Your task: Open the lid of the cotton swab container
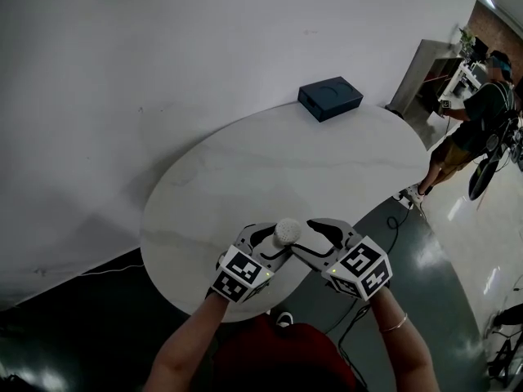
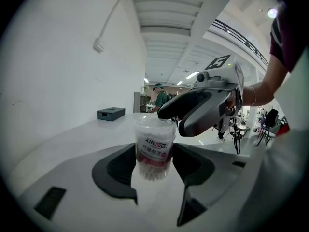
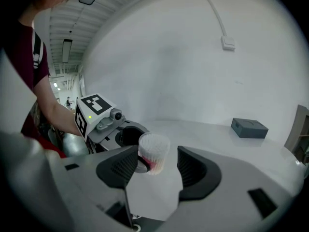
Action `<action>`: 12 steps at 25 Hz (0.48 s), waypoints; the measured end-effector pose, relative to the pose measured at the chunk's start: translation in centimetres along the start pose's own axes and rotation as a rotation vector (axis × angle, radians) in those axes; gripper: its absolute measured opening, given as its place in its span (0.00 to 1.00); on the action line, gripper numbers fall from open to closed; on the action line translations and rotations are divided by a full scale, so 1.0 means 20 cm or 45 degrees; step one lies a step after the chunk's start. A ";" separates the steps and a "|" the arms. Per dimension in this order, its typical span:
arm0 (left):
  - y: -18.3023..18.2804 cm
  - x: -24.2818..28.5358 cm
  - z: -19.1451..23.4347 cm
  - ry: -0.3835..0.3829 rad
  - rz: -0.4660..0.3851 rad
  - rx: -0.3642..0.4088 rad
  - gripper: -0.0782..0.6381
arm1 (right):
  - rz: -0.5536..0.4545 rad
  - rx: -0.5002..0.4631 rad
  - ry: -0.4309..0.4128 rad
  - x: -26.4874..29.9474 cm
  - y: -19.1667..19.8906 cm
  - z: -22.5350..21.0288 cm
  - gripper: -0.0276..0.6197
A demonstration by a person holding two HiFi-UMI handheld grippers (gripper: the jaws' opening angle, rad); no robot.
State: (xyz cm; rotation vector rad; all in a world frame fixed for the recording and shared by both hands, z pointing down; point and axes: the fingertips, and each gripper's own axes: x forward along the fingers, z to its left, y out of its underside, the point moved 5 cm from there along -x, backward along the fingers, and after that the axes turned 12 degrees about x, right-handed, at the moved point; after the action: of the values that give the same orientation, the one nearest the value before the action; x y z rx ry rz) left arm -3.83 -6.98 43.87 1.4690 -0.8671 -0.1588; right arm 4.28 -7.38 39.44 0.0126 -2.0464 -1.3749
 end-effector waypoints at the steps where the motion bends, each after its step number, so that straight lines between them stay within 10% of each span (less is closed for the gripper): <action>1: 0.00 0.00 -0.01 0.006 0.001 0.001 0.47 | 0.011 -0.009 -0.009 0.00 0.00 0.00 0.42; 12: 0.00 0.00 -0.05 0.066 -0.005 0.039 0.47 | 0.148 -0.124 -0.119 0.04 0.01 0.01 0.42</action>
State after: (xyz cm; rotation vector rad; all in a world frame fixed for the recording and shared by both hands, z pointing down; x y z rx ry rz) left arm -3.14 -6.20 44.00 1.4973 -0.8281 -0.1100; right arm 3.66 -7.42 39.96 -0.2137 -2.0193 -1.4244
